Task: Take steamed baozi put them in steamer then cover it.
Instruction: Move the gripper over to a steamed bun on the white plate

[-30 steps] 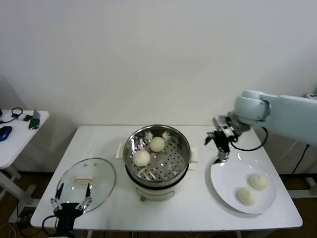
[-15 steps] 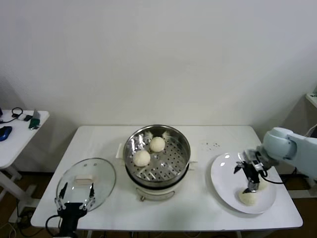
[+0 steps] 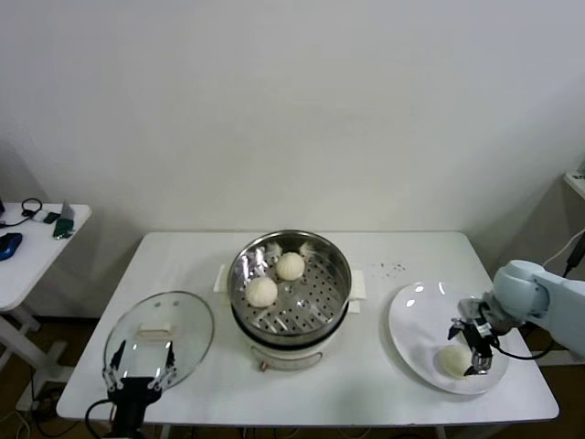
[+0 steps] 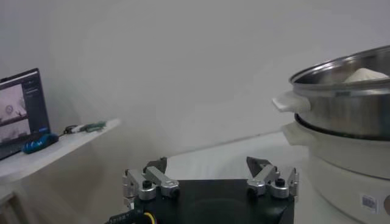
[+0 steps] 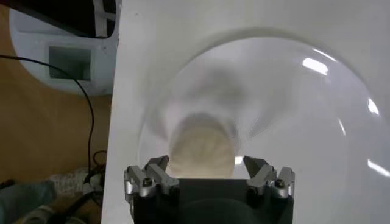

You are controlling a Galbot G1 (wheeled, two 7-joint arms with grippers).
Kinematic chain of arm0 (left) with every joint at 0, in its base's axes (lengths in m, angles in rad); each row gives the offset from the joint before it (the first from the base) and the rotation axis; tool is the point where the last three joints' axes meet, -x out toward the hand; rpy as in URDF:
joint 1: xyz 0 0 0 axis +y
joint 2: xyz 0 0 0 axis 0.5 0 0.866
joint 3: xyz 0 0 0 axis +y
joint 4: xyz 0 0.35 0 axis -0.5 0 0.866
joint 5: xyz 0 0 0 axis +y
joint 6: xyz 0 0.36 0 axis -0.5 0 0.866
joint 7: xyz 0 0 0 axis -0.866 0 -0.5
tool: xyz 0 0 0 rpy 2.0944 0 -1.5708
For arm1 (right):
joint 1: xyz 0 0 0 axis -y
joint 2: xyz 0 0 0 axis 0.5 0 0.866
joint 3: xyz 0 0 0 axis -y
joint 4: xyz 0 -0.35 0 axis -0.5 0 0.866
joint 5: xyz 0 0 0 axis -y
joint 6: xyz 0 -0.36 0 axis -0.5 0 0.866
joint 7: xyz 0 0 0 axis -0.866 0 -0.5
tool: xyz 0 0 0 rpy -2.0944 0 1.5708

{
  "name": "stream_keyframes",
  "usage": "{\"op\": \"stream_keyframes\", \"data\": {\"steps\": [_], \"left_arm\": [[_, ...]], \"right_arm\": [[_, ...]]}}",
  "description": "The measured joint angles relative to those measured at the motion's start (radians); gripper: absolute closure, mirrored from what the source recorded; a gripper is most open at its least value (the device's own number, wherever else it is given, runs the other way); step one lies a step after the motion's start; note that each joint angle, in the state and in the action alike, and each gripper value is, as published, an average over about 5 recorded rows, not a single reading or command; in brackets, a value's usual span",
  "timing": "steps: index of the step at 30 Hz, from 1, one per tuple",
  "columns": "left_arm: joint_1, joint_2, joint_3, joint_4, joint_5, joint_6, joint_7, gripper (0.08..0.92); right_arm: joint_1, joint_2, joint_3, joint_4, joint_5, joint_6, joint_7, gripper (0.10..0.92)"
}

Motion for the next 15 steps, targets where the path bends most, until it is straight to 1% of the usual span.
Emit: {"op": "stream_keyframes", "data": {"steps": [6, 12, 15], "left_arm": [[-0.005, 0.003, -0.002, 0.002, 0.0, 0.005, -0.001, 0.177], [-0.008, 0.006, -0.002, 0.005, 0.0, 0.008, -0.003, 0.177], [-0.009, 0.006, 0.0, 0.006, 0.0, 0.009, -0.006, 0.177]], "right_arm": [[-0.03, 0.015, 0.018, -0.021, -0.016, 0.002, -0.002, 0.209], [-0.042, 0.022, 0.023, -0.031, -0.024, 0.005, -0.005, 0.311], [-0.044, 0.022, 0.024, -0.035, -0.026, 0.007, -0.005, 0.337]]}}
